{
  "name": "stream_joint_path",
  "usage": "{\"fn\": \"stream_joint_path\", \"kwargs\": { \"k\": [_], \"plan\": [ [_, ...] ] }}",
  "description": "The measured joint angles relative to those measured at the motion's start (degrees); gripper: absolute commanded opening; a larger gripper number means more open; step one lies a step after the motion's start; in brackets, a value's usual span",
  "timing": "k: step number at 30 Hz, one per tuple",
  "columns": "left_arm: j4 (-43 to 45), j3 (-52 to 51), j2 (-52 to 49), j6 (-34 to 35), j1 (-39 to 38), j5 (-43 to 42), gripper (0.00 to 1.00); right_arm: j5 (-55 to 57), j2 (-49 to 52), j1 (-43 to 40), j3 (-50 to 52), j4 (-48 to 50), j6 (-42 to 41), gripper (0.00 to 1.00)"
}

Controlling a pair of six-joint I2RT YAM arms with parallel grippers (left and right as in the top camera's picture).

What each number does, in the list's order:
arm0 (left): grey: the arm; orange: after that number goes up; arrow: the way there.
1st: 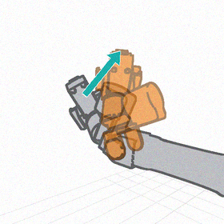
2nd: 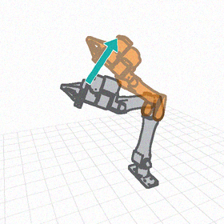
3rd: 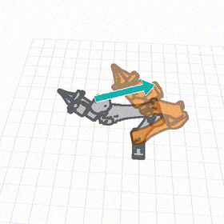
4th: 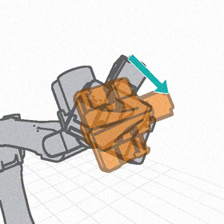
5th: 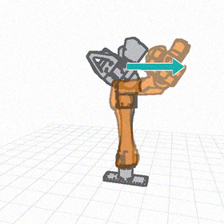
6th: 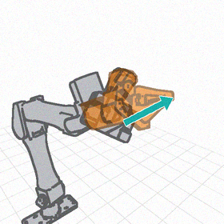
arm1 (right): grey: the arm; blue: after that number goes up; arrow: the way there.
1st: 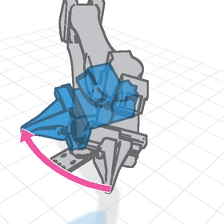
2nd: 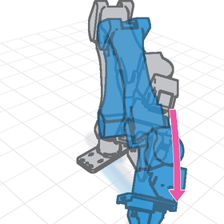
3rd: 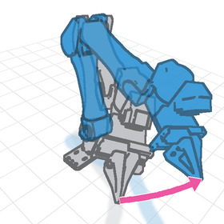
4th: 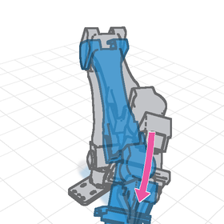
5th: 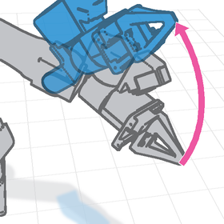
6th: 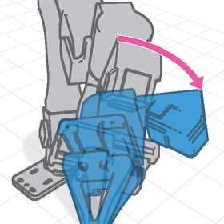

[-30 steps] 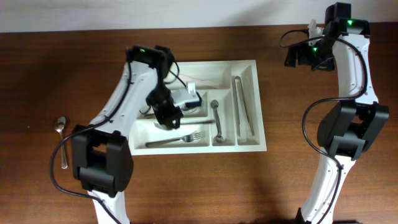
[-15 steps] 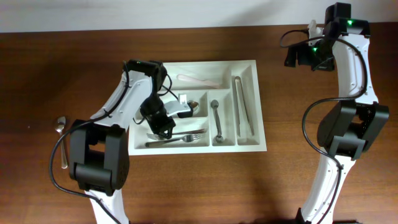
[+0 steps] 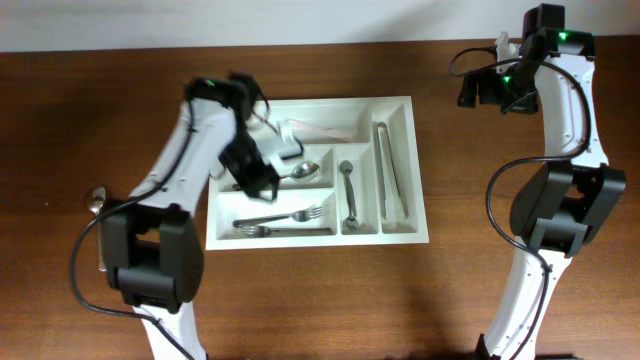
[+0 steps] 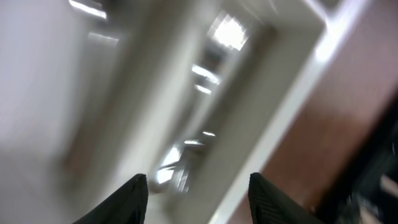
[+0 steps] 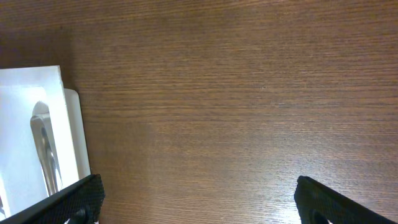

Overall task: Pack container
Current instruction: 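Open the left gripper and move it back to the cutlery left of the tray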

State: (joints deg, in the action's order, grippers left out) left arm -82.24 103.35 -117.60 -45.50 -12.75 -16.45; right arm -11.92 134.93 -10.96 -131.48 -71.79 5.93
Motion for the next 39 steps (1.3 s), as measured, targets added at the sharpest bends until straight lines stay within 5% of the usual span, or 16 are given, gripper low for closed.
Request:
{"fn": "stream_joint_path", "kwargs": {
  "k": [6,14,22,26,39],
  "plan": [
    [-0.52,14.01,0.00,18.75,8.66,7.08,0.54,0.00,0.00,0.00,0.00,0.00,0.02,0.99],
    [-1.60,15.63,0.07,35.39,23.54,15.96,0.55,0.00,0.00,0.00,0.02,0.00,0.00,0.99],
    [1.92,11.65,0.07,38.42,34.60,20.15,0.55,-0.02,0.02,0.00,0.02,0.00,0.00,0.99],
    [6.21,4.76,0.07,39.15,37.20,20.59,0.72,0.00,0.00,0.00,0.02,0.00,0.00,0.99],
    [18.47,-15.17,0.07,39.10,45.72,18.03,0.72,0.00,0.00,0.00,0.00,0.00,0.02,0.99]
  ]
}}
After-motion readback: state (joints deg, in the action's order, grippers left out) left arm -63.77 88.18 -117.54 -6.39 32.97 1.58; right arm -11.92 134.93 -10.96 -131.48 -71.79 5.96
